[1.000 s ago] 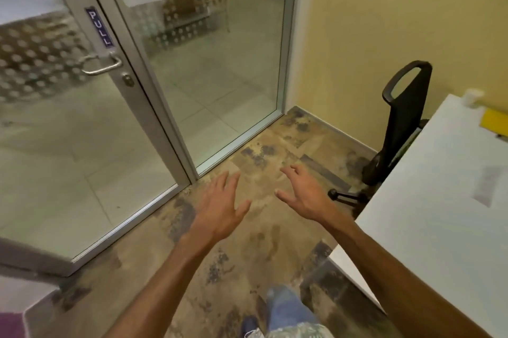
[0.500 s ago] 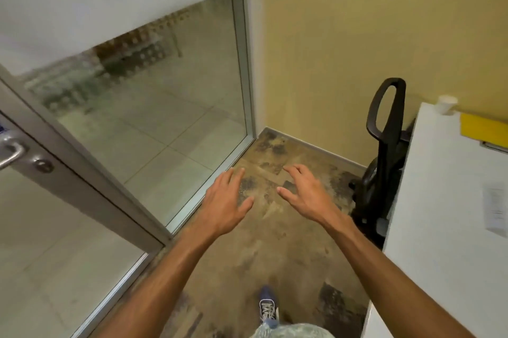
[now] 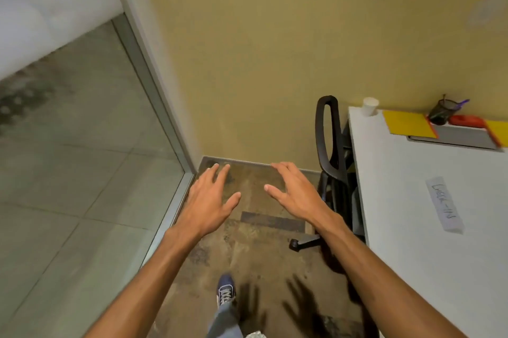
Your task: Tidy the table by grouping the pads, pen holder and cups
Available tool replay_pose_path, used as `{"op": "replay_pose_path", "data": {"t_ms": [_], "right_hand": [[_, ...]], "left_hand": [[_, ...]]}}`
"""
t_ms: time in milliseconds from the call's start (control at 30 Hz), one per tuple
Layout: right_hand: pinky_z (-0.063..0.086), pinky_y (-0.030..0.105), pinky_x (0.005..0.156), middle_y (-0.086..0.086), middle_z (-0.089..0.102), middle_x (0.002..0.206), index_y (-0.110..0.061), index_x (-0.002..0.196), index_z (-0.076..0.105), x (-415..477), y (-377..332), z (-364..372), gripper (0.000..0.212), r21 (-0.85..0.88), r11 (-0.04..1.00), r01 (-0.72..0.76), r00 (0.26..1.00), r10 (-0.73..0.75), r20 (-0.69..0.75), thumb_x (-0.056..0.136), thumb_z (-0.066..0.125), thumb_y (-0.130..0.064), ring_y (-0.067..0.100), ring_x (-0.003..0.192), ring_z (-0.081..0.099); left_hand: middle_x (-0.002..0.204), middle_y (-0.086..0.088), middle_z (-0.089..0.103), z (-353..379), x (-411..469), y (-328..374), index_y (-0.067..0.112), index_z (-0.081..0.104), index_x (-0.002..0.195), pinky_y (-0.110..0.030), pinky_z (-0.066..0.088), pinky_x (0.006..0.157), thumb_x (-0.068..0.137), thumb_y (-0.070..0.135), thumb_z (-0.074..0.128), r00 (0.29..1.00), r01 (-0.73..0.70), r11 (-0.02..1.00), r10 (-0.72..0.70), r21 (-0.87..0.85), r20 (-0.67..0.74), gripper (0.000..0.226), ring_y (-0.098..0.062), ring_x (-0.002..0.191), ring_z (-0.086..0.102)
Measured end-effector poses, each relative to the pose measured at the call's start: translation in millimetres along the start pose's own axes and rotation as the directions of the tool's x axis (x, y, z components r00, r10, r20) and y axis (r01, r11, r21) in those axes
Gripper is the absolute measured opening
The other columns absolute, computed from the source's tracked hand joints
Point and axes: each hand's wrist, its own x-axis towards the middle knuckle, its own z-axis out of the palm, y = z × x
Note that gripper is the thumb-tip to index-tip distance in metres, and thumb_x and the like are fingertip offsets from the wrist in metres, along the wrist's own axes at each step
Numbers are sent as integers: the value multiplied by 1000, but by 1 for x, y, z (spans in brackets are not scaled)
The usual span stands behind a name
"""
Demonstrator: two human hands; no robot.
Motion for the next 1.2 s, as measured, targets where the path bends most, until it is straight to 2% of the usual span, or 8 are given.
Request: {"op": "replay_pose_path", "data": {"t_ms": [200, 367, 533, 733, 1000, 1133, 1200], "right_hand": [[35, 32, 112, 0, 38, 152, -21, 149, 39, 82, 26, -33, 59, 50, 993, -106, 978, 113, -175, 97, 55, -44, 16, 138, 39], [33, 21, 104, -4, 35, 151, -22, 147, 42, 135, 44, -57, 56, 101, 971, -218, 911, 240, -335, 97, 57, -41, 13, 136, 40], [38, 40, 112, -4, 35, 151, -23, 147, 42, 167, 68, -78, 56, 114, 927, -357, 830, 371, -416, 96, 56, -41, 18, 137, 41], [40, 44, 110, -2, 35, 150, -21, 148, 40, 198, 116, -106, 57, 181, 843, -506, 713, 527, -464, 97, 56, -40, 23, 132, 46], [43, 48, 108, -3, 36, 150, -24, 144, 43, 263, 220, -135, 53, 273, 769, -578, 587, 624, -517, 96, 60, -39, 23, 134, 45], [55, 48, 93, 16, 54, 137, -4, 134, 56, 294, 265, -147, 49, 257, 780, -571, 561, 599, -572, 92, 68, -26, 32, 123, 57], [51, 47, 101, 9, 49, 143, -14, 139, 52, 306, 284, -158, 53, 287, 726, -625, 510, 657, -555, 92, 67, -32, 27, 127, 53]], "left_hand": [[160, -12, 21, -7, 133, -7, 25, 18, 154, -46, 25, 118, 92, 58, 44, 980, -193, 981, 194, -14, 44, 76, -27, 148, 19], [161, -10, 19, -13, 236, 5, 24, 16, 155, -43, 23, 119, 93, 57, 45, 939, -322, 943, 329, -82, 102, 76, -25, 148, 17], [161, -8, 19, -5, 318, 35, 22, 9, 156, -43, 24, 119, 95, 56, 45, 863, -459, 874, 482, -163, 153, 78, -23, 147, 19], [161, -8, 21, 22, 411, 85, 21, 12, 156, -47, 27, 117, 95, 55, 45, 753, -582, 782, 622, -225, 214, 77, -24, 146, 23], [160, -9, 24, 81, 534, 175, 16, 21, 154, -43, 25, 118, 95, 53, 49, 631, -686, 675, 737, -270, 240, 75, -24, 146, 24], [159, -7, 27, 105, 585, 217, 17, 23, 153, -41, 26, 118, 94, 48, 54, 583, -693, 649, 761, -313, 286, 74, -23, 144, 27], [158, -7, 27, 118, 607, 236, 16, 24, 153, -42, 27, 117, 93, 45, 57, 567, -688, 643, 766, -336, 304, 74, -23, 144, 27]]}}
